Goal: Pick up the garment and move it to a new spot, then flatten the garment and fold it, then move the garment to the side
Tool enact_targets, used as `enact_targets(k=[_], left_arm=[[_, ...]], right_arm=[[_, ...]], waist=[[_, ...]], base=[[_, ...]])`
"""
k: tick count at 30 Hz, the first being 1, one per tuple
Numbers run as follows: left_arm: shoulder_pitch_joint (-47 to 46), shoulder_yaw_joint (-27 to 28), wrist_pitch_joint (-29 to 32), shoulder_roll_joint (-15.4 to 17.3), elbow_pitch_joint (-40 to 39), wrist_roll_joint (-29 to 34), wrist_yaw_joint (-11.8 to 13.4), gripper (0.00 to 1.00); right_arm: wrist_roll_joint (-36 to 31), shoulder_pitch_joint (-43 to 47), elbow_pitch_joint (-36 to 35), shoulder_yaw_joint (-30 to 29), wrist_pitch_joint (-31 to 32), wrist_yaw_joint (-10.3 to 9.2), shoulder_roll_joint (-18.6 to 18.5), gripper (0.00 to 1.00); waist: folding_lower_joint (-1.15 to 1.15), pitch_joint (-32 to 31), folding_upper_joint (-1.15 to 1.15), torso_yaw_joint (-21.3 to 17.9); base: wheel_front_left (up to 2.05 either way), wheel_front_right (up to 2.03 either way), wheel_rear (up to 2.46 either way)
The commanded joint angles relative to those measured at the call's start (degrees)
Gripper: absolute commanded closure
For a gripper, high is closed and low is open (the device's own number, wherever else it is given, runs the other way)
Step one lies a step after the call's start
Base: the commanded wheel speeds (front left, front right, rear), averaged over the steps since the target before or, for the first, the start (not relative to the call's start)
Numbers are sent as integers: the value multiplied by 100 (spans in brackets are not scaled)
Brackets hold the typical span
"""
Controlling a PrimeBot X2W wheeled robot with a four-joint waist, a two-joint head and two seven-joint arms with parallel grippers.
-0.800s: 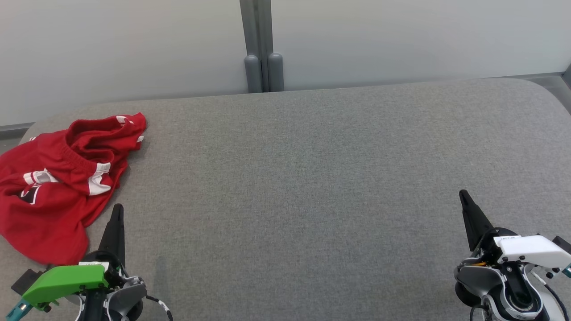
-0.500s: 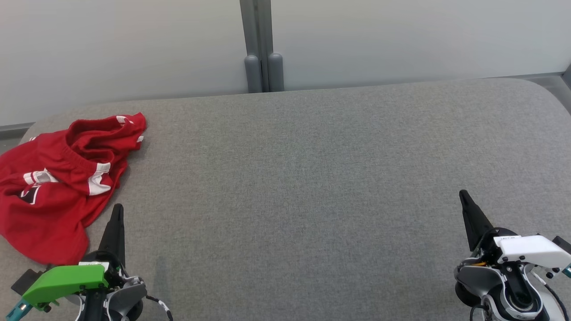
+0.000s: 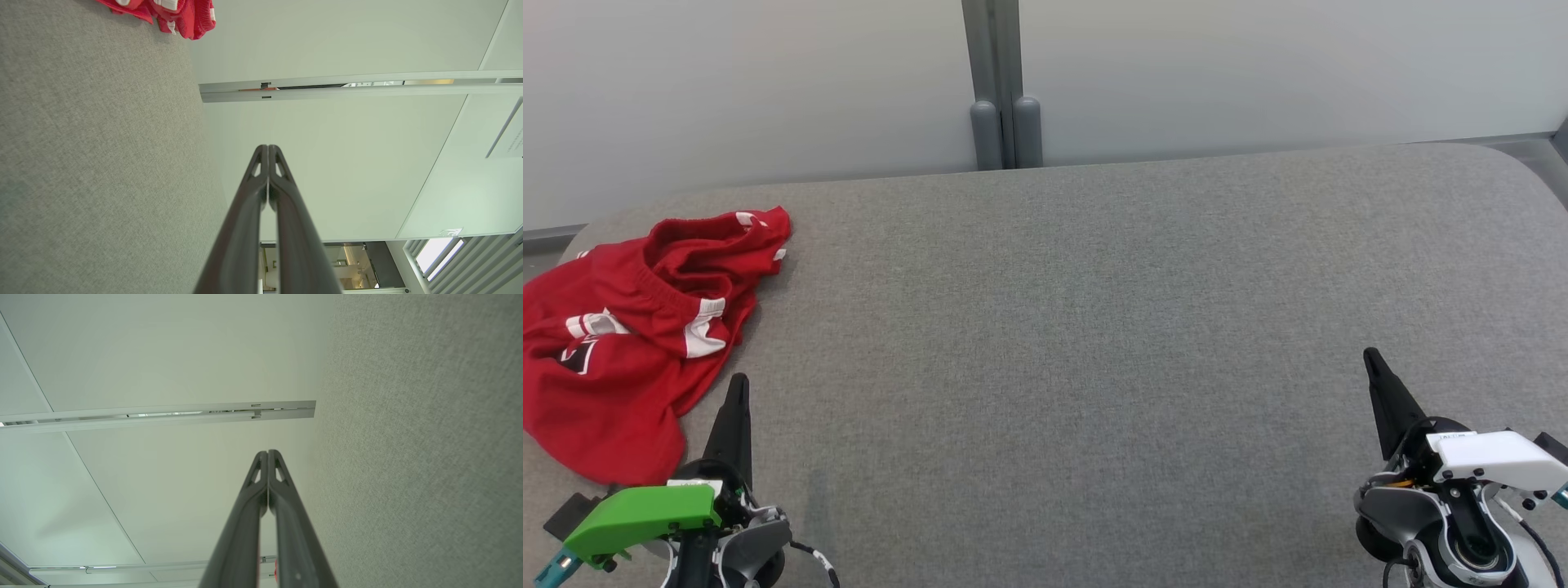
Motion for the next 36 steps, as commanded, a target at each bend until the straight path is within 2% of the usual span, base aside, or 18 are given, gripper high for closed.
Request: enact_targets(k=[1,36], left_arm=[[-87,3,9,14,0,35,-24,100],[-87,3,9,14,-1,36,-24,100]], right_arm=[[43,-31,7,-4,13,0,-23,100],[43,-31,8,-4,13,0,-23,100]], waist=[[0,0,0,0],[0,0,0,0]], base=[[0,0,0],[0,0,0]])
